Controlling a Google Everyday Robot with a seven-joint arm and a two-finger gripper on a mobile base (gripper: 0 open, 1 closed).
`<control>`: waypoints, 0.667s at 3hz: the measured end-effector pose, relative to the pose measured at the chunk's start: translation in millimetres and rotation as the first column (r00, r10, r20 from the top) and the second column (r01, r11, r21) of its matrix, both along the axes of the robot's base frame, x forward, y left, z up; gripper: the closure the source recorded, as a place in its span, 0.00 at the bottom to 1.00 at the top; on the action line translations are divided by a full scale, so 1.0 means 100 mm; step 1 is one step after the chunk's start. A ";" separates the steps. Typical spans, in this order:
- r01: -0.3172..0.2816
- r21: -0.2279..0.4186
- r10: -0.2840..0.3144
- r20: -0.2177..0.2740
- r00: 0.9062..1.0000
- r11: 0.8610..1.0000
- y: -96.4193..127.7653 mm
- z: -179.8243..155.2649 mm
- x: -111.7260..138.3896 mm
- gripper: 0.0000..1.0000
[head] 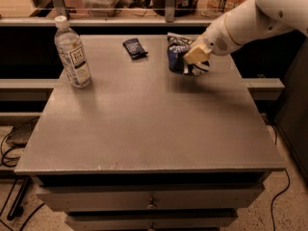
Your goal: Move blue chip bag near blue plastic bottle
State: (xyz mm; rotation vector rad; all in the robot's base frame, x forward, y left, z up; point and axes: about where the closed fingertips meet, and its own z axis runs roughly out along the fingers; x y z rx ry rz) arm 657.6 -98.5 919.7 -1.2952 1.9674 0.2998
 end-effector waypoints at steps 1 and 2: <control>-0.111 0.048 0.109 0.044 0.993 0.993 0.45 0.29 -0.13 1.00; -0.229 0.124 0.223 0.065 0.973 0.965 1.02 0.47 -0.32 1.00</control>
Offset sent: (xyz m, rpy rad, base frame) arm -0.0580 0.1661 0.0726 0.2345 -0.0619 0.3697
